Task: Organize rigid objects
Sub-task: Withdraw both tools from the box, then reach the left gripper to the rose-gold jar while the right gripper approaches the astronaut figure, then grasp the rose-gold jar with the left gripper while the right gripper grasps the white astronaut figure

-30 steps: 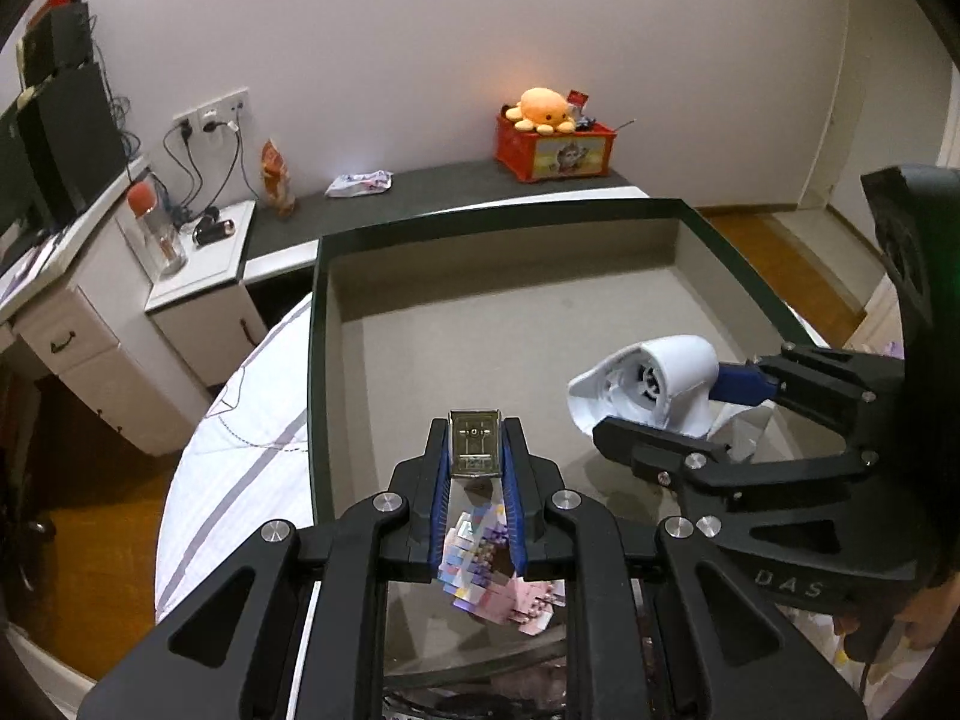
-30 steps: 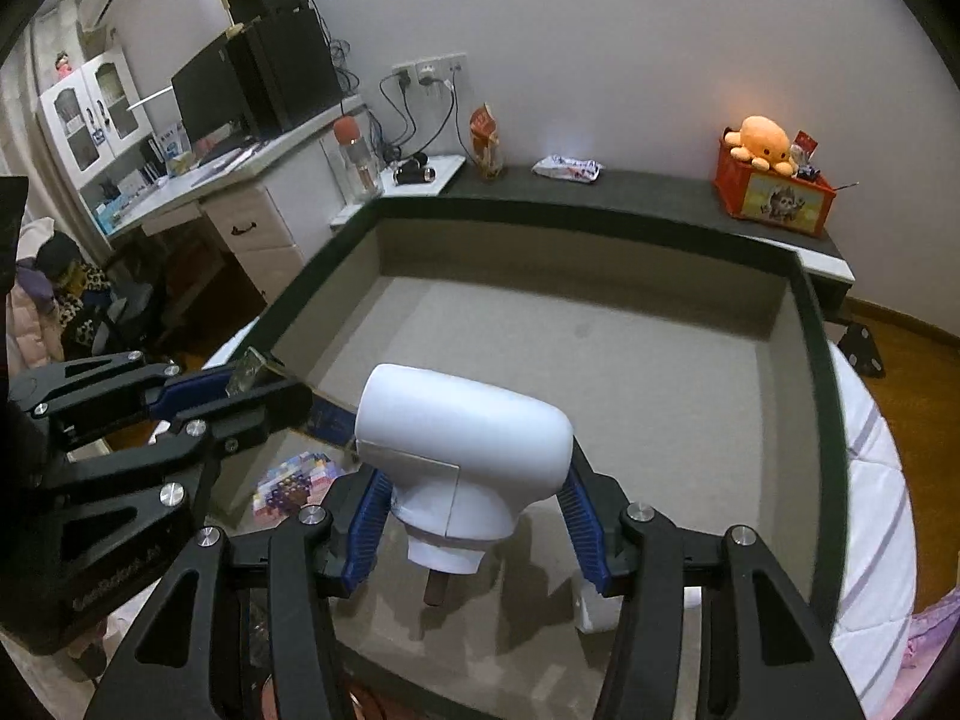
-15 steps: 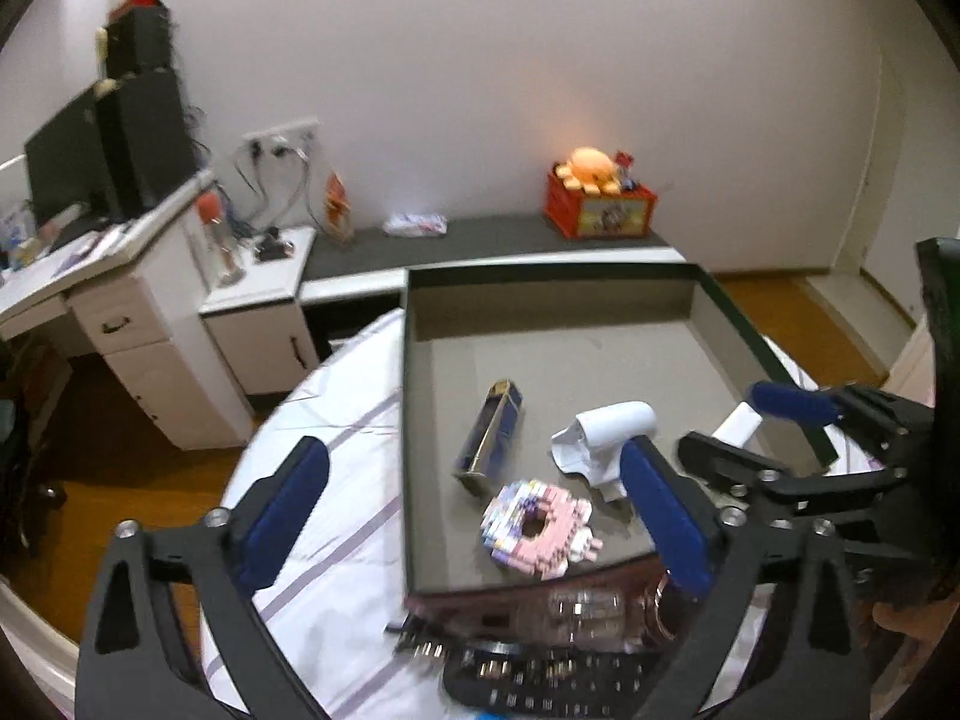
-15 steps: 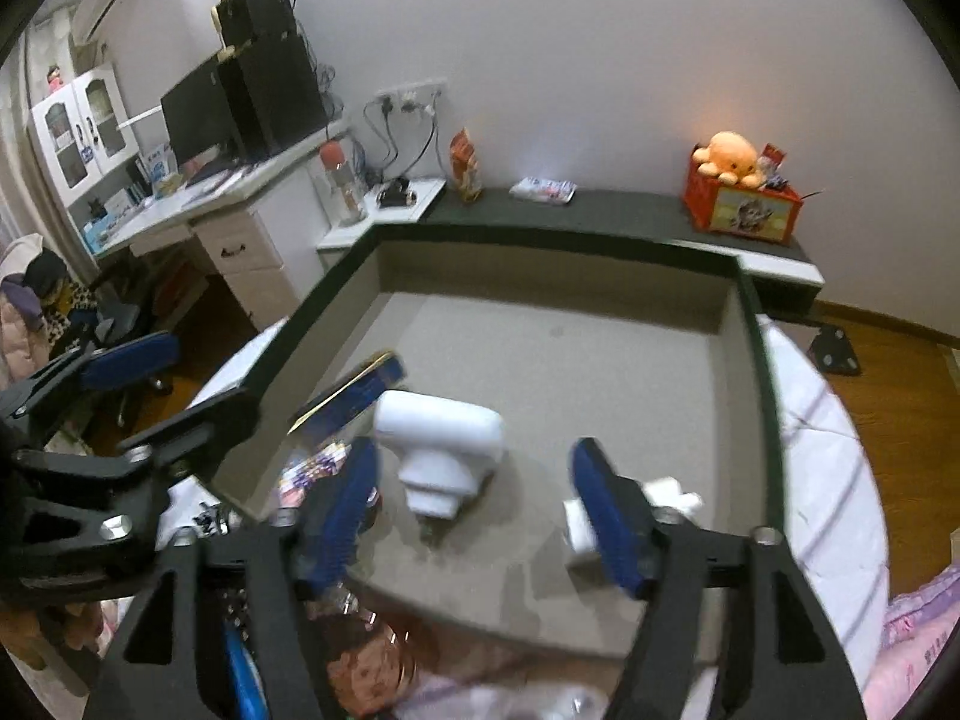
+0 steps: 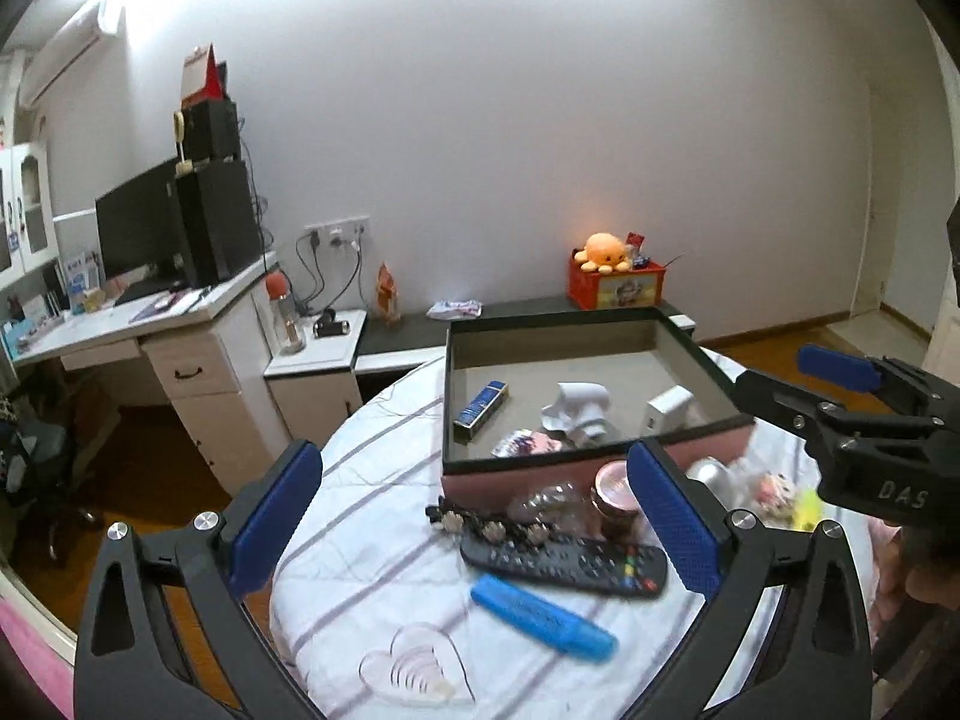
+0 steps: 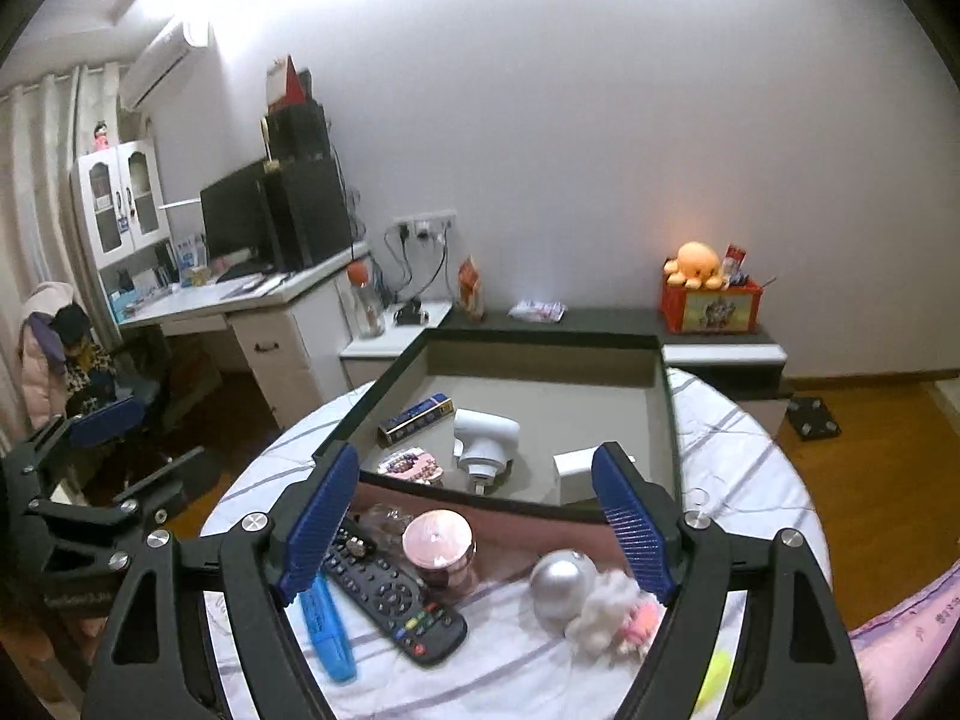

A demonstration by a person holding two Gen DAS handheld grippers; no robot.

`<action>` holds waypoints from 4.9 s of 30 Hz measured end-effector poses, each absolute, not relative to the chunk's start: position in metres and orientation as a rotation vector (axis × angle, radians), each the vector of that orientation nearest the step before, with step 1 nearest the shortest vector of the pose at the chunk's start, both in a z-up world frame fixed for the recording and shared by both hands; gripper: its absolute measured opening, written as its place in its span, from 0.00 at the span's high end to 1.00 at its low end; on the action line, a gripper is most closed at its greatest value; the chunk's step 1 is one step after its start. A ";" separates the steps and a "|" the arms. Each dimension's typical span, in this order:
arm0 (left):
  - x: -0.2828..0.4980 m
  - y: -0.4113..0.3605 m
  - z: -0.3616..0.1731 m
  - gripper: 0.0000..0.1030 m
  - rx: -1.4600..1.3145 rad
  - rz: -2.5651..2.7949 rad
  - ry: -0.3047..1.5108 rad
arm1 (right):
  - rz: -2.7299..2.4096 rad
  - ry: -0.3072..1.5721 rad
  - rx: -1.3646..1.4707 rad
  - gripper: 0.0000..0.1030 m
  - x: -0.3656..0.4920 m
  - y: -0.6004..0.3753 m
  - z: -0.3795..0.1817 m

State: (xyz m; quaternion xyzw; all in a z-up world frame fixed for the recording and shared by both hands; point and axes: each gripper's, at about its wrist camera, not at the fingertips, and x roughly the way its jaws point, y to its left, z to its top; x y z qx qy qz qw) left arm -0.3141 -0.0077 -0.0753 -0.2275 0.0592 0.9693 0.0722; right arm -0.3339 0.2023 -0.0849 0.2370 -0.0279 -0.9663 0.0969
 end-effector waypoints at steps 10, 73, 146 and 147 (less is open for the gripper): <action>-0.254 -0.012 -0.055 0.00 -0.586 2.956 0.166 | -2.918 -0.059 0.640 0.20 -0.273 0.207 -0.075; -0.343 0.065 -0.143 0.00 -0.946 2.672 0.190 | -2.904 -0.331 1.091 0.20 -0.325 0.303 -0.175; -0.344 0.008 -0.166 0.54 -1.106 2.521 0.064 | -2.706 -0.107 1.263 0.24 -0.402 0.204 -0.197; -0.344 0.008 -0.166 0.54 -1.108 2.517 0.063 | -2.694 -0.128 1.242 0.32 -0.400 0.205 -0.195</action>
